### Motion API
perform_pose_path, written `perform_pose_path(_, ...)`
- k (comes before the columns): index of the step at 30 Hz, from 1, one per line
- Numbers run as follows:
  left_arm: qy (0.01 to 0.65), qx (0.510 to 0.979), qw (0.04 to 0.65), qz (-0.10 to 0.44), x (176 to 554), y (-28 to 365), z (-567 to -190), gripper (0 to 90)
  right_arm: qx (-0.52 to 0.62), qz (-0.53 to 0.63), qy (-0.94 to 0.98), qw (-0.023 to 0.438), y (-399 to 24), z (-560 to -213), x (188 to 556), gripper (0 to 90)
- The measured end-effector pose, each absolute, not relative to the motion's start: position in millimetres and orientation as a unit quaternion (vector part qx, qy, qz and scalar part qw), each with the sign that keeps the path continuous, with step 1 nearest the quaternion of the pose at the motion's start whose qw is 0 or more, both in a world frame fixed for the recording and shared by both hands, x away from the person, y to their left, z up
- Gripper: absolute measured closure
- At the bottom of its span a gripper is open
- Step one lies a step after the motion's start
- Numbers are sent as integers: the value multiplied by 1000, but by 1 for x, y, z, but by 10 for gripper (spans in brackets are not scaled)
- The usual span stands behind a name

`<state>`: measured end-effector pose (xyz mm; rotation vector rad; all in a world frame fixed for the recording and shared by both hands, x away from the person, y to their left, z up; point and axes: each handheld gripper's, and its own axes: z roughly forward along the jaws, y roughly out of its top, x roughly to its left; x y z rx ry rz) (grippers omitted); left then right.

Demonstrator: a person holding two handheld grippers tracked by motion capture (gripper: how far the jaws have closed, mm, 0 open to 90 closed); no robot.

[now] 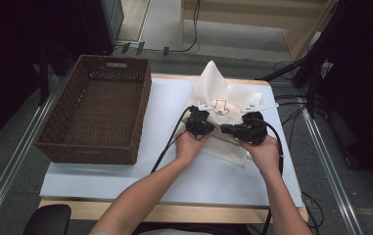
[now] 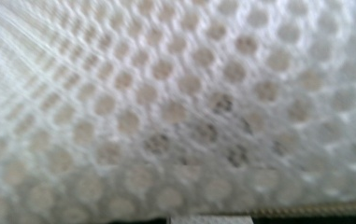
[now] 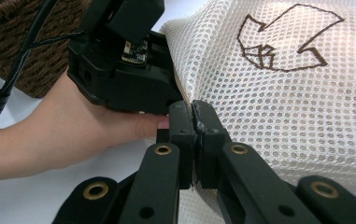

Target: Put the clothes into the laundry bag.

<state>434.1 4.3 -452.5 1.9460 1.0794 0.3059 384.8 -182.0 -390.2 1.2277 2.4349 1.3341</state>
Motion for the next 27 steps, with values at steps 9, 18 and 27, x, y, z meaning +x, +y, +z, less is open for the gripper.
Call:
perform_pose_path(9,443,783,418,125,448,0,-465,798,405,434,804,51,-179,-395,389,894)
perform_pose_path(18,443,799,402,65,457,9,-464,810,410,431,802,45,-180,-400,393,894)
perform_pose_path(27,422,810,403,55,438,32,-455,720,411,420,808,40,-174,-409,395,893)
